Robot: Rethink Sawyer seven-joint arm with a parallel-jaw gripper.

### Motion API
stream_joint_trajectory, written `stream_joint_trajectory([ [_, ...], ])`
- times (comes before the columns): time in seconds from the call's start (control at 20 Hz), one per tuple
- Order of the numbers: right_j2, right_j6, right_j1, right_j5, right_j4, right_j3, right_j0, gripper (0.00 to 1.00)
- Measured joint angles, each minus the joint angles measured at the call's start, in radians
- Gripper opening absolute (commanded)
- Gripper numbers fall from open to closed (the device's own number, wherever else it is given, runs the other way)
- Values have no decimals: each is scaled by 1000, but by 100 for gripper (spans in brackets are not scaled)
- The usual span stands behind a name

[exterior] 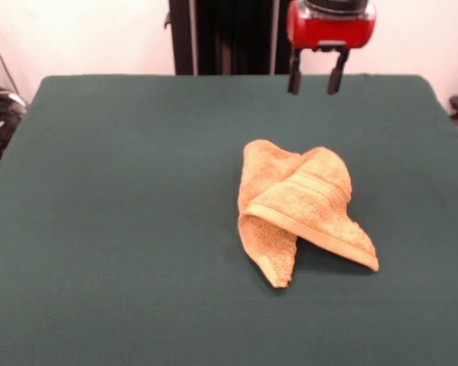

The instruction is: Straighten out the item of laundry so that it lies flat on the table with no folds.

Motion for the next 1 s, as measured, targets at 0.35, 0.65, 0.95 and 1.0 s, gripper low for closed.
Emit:
stream_joint_trajectory([
  [0.35,-45,0,27,40,0,-68,33,100],
  [0.65,-71,0,73,180,-1,-213,67,100],
  [0.95,-72,0,100,199,-1,-302,68,100],
  [1.0,-72,0,102,199,-1,-312,68,100],
])
